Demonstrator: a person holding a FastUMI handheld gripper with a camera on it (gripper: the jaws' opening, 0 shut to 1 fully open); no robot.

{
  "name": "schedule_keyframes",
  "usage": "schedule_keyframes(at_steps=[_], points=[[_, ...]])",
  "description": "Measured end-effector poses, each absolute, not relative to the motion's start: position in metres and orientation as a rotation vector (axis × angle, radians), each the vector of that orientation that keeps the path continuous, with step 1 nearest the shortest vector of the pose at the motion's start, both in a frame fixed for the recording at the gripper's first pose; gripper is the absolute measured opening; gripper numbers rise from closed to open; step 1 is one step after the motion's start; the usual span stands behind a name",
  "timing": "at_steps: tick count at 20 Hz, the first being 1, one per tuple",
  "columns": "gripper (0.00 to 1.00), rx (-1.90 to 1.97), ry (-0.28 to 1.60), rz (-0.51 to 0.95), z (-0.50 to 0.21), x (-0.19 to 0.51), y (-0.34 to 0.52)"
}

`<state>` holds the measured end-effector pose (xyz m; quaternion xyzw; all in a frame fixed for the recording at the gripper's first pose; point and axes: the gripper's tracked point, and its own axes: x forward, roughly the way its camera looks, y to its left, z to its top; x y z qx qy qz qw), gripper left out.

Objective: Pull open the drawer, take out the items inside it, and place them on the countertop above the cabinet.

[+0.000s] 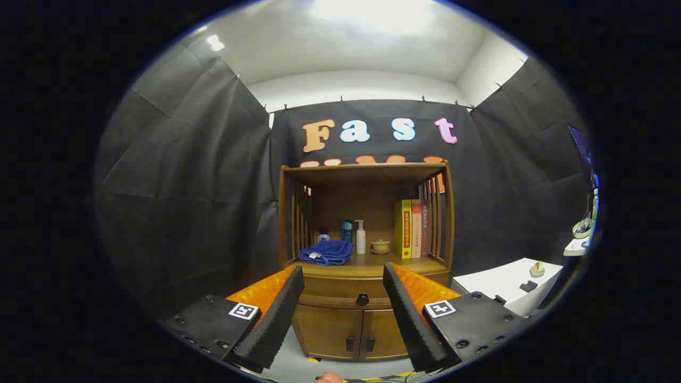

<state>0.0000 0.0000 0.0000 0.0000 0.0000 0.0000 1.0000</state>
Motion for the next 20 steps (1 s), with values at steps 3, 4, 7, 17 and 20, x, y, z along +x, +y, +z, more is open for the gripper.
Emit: schedule_keyframes(at_steps=[3,4,7,17,20], points=[[0.98,-0.008,0.013,0.014,-0.007,0.003,0.008],[0.98,-0.005,0.016,0.018,-0.008,0.005,0.01],[0.98,0.0,0.022,0.013,-0.009,0.005,0.008],[0.98,0.006,0.016,-0.028,0.001,-0.002,-0.005],[0.98,-0.004,0.017,-0.057,0.001,-0.004,-0.015]])
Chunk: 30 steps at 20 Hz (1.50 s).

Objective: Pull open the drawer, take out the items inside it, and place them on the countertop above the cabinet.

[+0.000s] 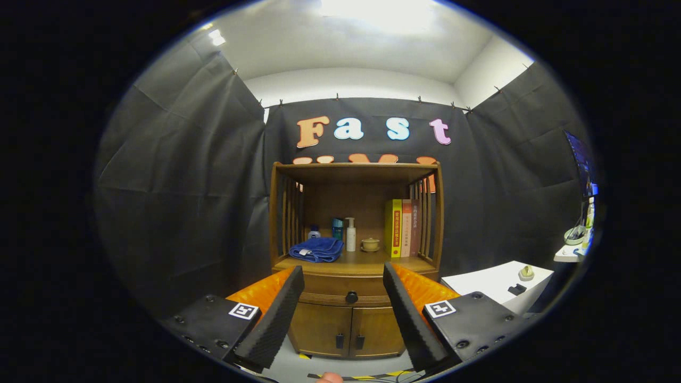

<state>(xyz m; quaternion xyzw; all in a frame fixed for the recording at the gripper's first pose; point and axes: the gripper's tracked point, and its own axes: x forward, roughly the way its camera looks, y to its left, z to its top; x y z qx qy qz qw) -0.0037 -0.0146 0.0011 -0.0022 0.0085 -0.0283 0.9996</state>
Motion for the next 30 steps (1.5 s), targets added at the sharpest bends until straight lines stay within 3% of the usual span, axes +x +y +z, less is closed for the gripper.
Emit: schedule_keyframes(at_steps=[30], points=[[0.98,-0.038,0.012,-0.11,0.019,-0.016,-0.03]])
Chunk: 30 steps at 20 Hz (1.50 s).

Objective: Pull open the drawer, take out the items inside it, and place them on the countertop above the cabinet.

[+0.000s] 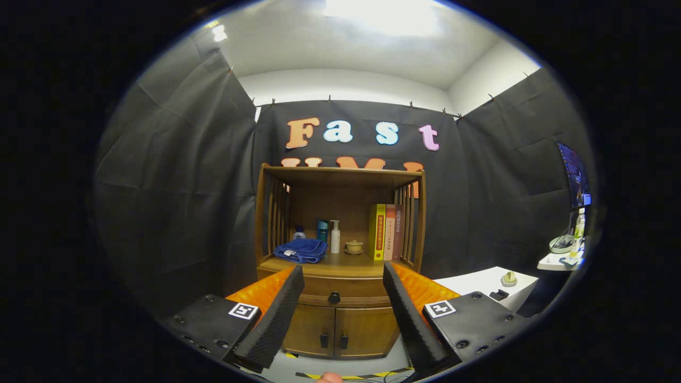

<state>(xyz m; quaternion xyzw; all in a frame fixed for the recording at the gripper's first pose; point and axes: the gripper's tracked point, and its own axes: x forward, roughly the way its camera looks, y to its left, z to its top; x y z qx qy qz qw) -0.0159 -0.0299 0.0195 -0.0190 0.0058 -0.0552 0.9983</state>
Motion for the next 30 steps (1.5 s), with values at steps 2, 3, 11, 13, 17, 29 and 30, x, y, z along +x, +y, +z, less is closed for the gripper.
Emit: schedule_keyframes(at_steps=[2,3,11,13,17,29,30], points=[[0.98,-0.039,0.011,-0.113,0.0188,-0.0174,-0.0323],[0.98,-0.039,0.011,-0.114,0.0199,-0.0155,-0.0322],[0.98,-0.033,0.022,-0.125,0.0164,-0.0158,-0.0378],[0.98,-0.03,0.013,-0.119,0.0199,-0.0159,-0.0359],[0.98,-0.037,0.013,-0.128,0.021,-0.0164,-0.0374],[0.98,-0.044,0.011,-0.119,0.0216,-0.0182,-0.0324],[0.98,-0.045,0.011,-0.118,0.022,-0.018,-0.0316]])
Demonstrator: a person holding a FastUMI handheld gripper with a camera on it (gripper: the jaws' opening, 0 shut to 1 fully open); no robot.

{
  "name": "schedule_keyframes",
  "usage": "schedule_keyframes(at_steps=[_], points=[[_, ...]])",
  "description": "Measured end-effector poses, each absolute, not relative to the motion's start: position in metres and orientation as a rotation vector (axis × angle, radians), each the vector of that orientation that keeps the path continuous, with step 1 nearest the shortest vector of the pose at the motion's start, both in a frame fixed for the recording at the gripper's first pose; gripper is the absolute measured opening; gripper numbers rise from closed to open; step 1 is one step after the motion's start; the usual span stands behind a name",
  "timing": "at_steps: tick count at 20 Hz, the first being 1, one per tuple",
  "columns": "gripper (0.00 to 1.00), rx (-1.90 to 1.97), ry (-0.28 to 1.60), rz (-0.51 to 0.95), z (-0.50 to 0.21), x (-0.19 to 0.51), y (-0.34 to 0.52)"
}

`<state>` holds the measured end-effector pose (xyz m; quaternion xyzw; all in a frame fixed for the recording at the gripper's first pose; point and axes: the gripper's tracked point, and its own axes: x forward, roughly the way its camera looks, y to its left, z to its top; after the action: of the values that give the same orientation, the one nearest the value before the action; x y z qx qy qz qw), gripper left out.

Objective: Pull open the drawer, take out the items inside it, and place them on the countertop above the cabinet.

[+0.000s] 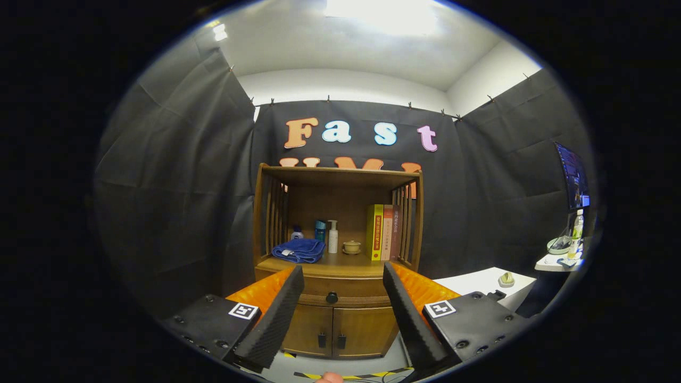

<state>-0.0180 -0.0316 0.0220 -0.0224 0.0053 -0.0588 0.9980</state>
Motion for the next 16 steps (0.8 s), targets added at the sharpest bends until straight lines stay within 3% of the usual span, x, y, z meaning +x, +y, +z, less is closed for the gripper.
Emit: schedule_keyframes(at_steps=[7,16], points=[[0.98,-0.059,0.011,-0.139,-0.004,0.006,-0.037],[0.98,-0.062,0.023,-0.111,-0.103,0.15,-0.042]])
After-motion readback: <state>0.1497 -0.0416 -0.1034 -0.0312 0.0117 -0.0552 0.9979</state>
